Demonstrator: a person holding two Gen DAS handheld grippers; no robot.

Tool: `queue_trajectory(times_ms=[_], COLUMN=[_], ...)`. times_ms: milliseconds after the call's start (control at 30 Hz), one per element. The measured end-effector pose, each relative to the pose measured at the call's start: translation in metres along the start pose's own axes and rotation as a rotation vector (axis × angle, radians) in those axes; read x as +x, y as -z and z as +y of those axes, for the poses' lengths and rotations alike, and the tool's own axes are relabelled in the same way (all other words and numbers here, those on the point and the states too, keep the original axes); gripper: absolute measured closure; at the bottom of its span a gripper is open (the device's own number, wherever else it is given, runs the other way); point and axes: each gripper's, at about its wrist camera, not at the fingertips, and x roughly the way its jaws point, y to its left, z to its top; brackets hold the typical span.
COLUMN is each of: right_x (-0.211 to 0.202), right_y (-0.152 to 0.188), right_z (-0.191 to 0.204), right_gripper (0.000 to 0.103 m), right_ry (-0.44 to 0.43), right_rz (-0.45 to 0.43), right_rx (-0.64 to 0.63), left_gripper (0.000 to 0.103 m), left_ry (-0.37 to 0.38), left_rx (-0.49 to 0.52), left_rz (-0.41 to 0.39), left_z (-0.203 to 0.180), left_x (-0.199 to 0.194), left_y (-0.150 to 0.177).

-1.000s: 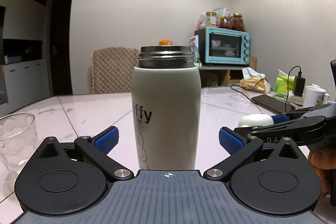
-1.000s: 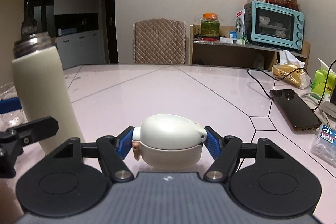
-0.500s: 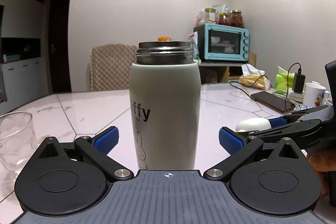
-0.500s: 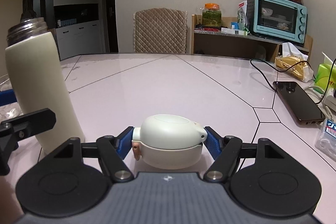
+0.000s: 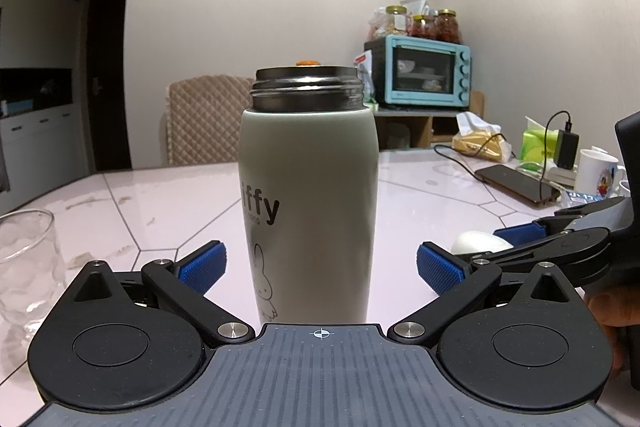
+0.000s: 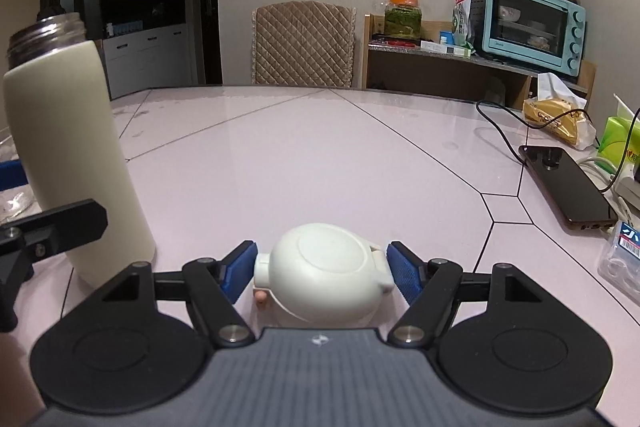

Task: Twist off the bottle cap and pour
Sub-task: 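Open the right tool and release the cap on the table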

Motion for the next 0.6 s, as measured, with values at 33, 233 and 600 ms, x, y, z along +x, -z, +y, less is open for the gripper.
queue_trajectory(times_ms=[33,233,600], right_x=[-0.0003,-0.0008,0.0054], right_y=[0.0001,0.0001,-0.0020], right_z=[0.0002,-0.0003,-0.0028], right_gripper=[0.029,0.029,0.027], right_ry=[0.000,0.000,0.005], right_rz=[0.001,0.006,0.033], right_rx=[-0.001,-0.006,-0.016], left_gripper=[0.000,0.000,0.000], left_ry=[0.000,0.016,0.033], left_rx=[0.000,0.007,0.009], left_rz=[0.001,0.013,0.024], left_z=[-0.0003,-0.0018,-0.0013], left_x=[0.0006,0.0031,0.0040], left_y=[-0.0002,-0.0002,0.0012])
